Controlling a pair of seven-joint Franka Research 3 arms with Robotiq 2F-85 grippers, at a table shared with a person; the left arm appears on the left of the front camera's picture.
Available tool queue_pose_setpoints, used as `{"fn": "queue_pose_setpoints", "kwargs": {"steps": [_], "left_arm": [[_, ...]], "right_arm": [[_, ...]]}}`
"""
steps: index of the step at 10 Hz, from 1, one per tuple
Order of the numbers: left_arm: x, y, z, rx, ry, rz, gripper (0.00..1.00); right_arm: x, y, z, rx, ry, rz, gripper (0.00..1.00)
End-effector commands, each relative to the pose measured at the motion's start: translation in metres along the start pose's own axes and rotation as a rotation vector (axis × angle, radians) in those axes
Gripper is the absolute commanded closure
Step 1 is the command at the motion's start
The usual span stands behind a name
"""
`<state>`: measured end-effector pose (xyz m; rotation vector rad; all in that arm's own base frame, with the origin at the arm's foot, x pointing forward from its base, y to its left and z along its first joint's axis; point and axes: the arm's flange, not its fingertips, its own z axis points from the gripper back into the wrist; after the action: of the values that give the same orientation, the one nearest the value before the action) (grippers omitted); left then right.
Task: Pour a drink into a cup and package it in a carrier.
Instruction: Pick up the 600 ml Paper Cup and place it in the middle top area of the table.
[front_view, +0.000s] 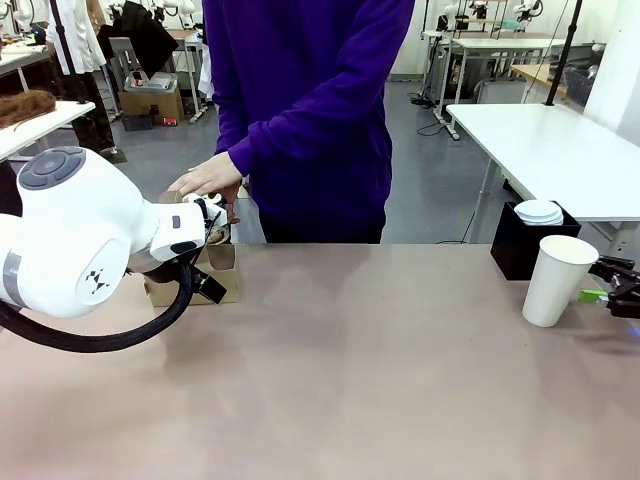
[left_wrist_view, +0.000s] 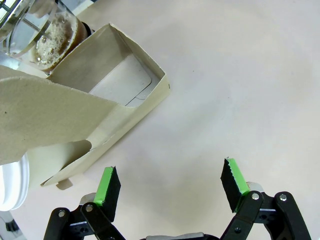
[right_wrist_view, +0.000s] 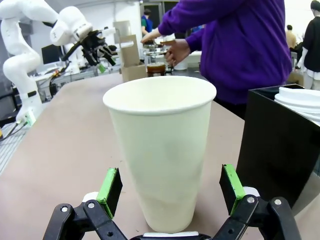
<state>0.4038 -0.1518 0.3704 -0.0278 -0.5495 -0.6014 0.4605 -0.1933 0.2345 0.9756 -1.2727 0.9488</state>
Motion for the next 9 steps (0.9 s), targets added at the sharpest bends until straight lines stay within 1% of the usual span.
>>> {"fn": "queue_pose_setpoints", "kwargs": {"steps": [1,9], "left_arm": [[0.000,0.000,0.000,-0.001,-0.001,0.001,0.00],[0.000,0.000,0.000,-0.001,-0.001,0.001,0.00]], "right_arm": [[0.001,0.007,-0.016,-0.031,-0.014,0.031,0.00],[-0.001,0.009,-0.053,0.011,-0.010,-0.024,0.00]]}}
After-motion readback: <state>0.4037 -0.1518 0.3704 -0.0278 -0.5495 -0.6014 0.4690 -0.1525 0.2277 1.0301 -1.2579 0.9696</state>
